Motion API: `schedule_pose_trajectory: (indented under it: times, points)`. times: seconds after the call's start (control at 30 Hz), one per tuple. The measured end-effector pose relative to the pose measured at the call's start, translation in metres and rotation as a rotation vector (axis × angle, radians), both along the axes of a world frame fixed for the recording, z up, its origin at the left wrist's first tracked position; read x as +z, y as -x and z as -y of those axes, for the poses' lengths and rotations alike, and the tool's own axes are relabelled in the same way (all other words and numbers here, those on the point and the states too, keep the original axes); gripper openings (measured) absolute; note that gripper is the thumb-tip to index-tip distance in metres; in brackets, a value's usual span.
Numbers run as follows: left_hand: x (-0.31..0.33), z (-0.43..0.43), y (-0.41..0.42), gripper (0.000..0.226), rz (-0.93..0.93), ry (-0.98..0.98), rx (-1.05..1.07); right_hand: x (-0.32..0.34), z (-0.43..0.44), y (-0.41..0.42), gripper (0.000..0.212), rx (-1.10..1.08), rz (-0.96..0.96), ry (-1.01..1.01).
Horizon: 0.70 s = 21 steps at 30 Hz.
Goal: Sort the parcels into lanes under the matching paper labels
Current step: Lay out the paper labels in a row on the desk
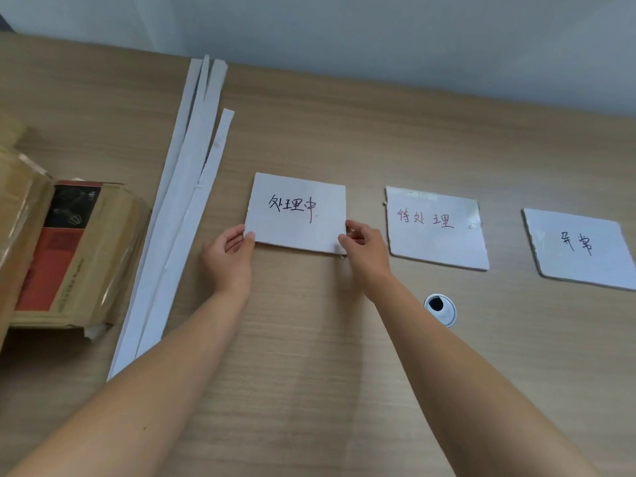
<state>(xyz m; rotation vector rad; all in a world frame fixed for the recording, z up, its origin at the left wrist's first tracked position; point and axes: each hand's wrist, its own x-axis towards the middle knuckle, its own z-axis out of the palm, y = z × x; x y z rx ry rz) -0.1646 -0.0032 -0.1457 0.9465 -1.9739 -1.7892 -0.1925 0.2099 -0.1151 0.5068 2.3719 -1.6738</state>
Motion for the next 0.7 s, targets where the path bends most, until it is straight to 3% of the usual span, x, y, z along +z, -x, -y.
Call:
schedule_pose_trajectory:
  times: [0.07,0.2,0.3,0.43,0.57,0.7]
  points:
    - [-0.004,0.004,0.002,0.024,0.010,0.020,-0.033,0.001,0.003,0.003,0.026,0.004,0.032,0.079]
    - [-0.001,0.007,0.003,0.030,0.059,0.063,-0.130,0.002,0.006,0.001,0.041,0.091,0.051,0.107]
    - [0.014,0.018,-0.002,0.033,0.136,-0.008,-0.155,0.005,-0.002,-0.009,0.038,0.035,0.060,0.170]
    - [0.037,0.041,-0.030,0.017,0.169,-0.114,-0.180,0.004,-0.012,-0.037,0.038,0.038,0.079,0.089]
    - [0.056,0.070,-0.082,0.007,0.204,0.100,-0.250,0.014,-0.019,-0.077,0.029,0.134,0.143,-0.068]
    - [0.067,0.110,-0.146,0.008,0.281,0.556,-0.344,0.046,-0.025,-0.110,0.029,0.184,0.167,-0.192]
